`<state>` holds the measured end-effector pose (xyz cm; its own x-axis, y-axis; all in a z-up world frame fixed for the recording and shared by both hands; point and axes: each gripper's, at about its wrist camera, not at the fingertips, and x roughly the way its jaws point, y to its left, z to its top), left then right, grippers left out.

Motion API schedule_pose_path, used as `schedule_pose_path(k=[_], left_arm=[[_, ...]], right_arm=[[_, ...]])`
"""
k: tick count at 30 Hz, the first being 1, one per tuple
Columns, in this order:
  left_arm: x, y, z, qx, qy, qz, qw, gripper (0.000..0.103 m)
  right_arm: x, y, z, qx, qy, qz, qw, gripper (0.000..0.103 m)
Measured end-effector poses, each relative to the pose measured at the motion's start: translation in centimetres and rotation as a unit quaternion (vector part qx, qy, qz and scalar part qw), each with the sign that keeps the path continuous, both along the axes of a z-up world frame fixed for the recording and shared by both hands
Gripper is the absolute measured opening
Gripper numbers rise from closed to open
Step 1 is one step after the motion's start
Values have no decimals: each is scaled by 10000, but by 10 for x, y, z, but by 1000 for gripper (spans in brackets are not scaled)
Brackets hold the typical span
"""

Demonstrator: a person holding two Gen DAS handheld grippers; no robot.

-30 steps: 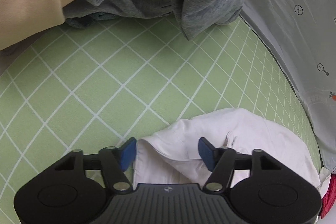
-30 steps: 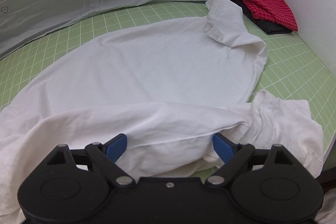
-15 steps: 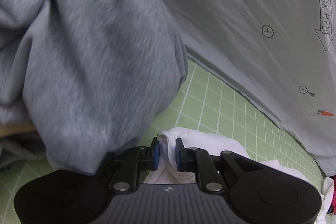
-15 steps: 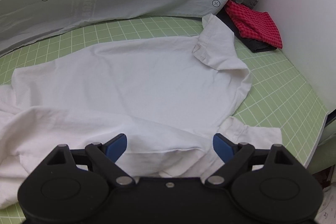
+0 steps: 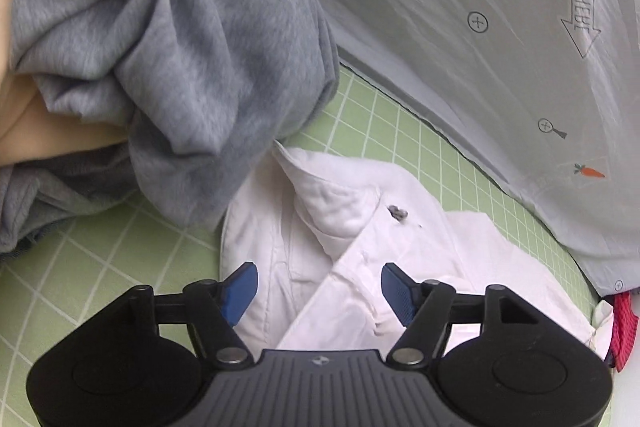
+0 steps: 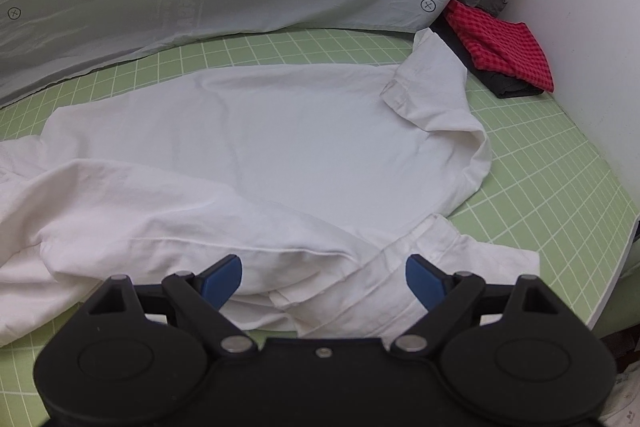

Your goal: Fold clothes

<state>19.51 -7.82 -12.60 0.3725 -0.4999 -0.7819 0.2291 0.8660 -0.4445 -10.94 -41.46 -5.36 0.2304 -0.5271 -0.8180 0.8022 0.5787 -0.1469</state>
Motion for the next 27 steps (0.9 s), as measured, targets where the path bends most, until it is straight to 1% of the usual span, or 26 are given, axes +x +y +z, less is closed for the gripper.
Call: schedule_pose_path(k=[2,3,4,5,6,9,13,16,18,20,22,25,27], left_arm=[[0,-7,-5,-106,232,-123,9996,68],[-1,-10,-6,-101,281,-194,9994,67],[-4,-11,-4,-62,243,-261,9993,63],[-8,-12,-1,-25,185,-322,9993,41],[-13,-12,1,12,127,-383,9992,23],[-31,1,13,-211,-13,-355,9991,21],[-65,20,42,-210,-534,-381,9976,19],[-96,45,66,-337,-812,-223,9959,19],[-121,62,77,-304,-865,-52,9958,19],[-149,80,79,-161,-823,165,9963,19],[-177,99,75,114,-700,389,9967,19],[-206,123,48,503,-203,779,9955,19],[-216,131,29,761,140,909,9929,19]], right_arm=[[-3,0,2,-16,-62,0,10000,90],[-6,0,3,-31,-91,-4,10000,90],[-8,0,4,-50,-120,-21,9999,90],[-12,0,5,-68,-156,-54,9998,90],[-16,-1,6,-73,-196,-99,9997,90],[-29,-4,5,1,-358,-277,9990,90],[-46,-8,3,85,-575,-398,9975,90],[-55,-12,1,76,-652,-318,9973,90],[-63,-18,-1,131,-714,-302,9969,90],[-71,-24,-4,240,-815,-308,9959,90],[-79,-30,-7,367,-880,-303,9950,90],[-90,-36,-11,511,-887,-270,9944,90],[-98,-37,-11,538,-861,-287,9944,90]])
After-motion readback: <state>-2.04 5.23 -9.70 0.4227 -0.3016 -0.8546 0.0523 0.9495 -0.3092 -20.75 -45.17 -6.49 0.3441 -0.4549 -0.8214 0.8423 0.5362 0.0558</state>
